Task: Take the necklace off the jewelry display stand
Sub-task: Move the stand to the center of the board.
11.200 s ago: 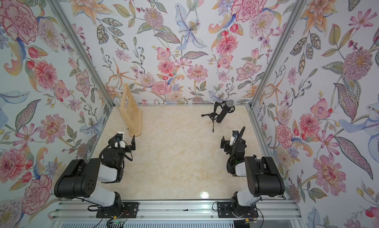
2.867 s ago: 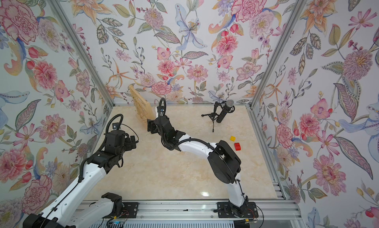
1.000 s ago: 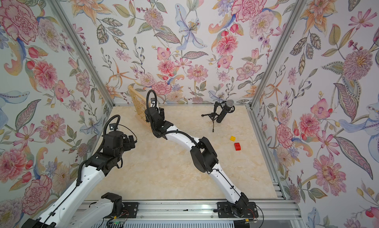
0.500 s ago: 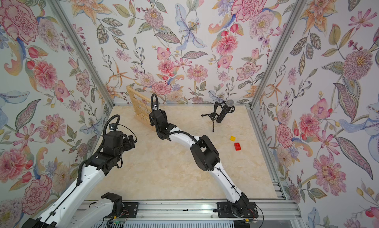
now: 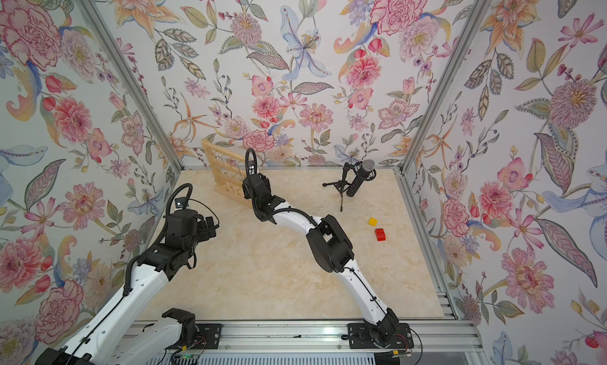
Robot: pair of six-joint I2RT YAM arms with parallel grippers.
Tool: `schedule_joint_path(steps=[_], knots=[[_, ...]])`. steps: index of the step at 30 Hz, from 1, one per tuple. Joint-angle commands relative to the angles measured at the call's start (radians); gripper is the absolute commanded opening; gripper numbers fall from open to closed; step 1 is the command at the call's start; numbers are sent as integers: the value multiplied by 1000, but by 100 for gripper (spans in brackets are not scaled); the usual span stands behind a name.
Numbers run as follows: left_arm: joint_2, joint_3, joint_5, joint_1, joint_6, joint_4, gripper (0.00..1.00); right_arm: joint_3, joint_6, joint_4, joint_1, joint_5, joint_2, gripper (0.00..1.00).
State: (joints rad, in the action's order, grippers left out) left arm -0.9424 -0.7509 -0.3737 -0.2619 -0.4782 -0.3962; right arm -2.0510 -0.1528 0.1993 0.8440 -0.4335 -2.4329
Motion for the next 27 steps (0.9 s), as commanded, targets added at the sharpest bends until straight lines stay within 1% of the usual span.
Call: schedule_joint_path(steps=[1, 9, 16, 24, 27], knots=[[2, 10, -2, 11, 8, 10, 99, 47, 1, 34, -20, -16, 84, 47], [1, 8, 1, 11, 9, 10, 99, 119, -2, 59, -42, -14, 129, 47], [-2, 8, 1, 12, 10, 10, 99, 185, -2, 91, -70, -7, 169, 49], [-5, 8, 1, 15, 10, 10, 99, 241, 0, 120, -90, 23, 201, 50], [-8, 8, 4, 15, 10, 10, 99, 269, 1, 142, -95, 69, 221, 50]])
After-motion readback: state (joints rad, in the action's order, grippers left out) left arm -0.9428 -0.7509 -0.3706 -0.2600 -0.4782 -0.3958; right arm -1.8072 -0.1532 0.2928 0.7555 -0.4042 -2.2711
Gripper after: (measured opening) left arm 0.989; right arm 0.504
